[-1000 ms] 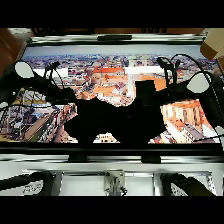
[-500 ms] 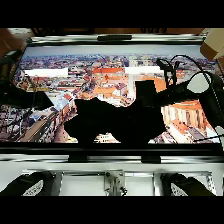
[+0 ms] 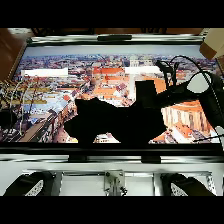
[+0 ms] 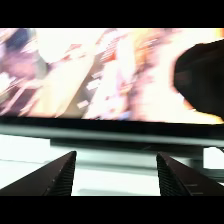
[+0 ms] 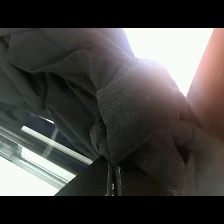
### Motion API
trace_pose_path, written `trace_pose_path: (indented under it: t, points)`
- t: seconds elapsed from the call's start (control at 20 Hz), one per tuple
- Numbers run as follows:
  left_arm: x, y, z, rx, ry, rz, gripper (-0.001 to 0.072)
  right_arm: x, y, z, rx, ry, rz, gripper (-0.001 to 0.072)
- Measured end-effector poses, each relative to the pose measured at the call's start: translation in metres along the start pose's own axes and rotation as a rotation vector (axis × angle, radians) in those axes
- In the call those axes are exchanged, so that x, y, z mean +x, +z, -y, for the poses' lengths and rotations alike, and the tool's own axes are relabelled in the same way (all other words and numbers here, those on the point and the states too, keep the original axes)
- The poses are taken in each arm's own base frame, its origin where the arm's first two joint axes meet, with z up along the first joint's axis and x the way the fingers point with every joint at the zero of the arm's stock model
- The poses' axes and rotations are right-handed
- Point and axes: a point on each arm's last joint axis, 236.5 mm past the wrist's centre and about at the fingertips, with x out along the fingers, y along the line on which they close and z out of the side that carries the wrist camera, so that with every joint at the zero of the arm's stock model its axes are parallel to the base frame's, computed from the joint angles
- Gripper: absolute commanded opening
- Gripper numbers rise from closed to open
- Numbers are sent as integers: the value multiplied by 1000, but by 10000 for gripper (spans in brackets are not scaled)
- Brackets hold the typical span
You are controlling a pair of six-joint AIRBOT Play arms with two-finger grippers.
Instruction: Fold the shirts.
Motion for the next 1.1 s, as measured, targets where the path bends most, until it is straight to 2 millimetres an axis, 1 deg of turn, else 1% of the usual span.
trace_pose_path:
  t: [0.1,0.2,0.25,0.4,0.6,0.7,0.8,0.95,1.1]
  points:
    - [25,-16,-14,12,85,-65,587,0,-2,0,0,1,-10,54]
    - [49,-27,-28,51,171,-110,586,0,-7,0,1,2,-29,54]
    - [57,-30,-36,61,212,-123,586,0,-9,-1,0,2,-37,55]
    - [76,-30,-60,58,304,-112,587,-1,-17,-1,1,5,-70,54]
    - [92,-26,-90,-27,342,-81,587,-1,-21,-1,8,2,-91,54]
    - [109,-27,-92,-72,299,-89,588,-1,-22,-1,18,2,-95,54]
    - [131,-29,-87,-91,244,-106,588,-1,-23,-1,38,0,-96,54]
    - [161,-37,-83,-73,198,-156,588,-1,-23,-1,66,-1,-97,54]
    - [181,-40,-88,-73,192,-166,587,-1,-23,-1,84,-2,-99,54]
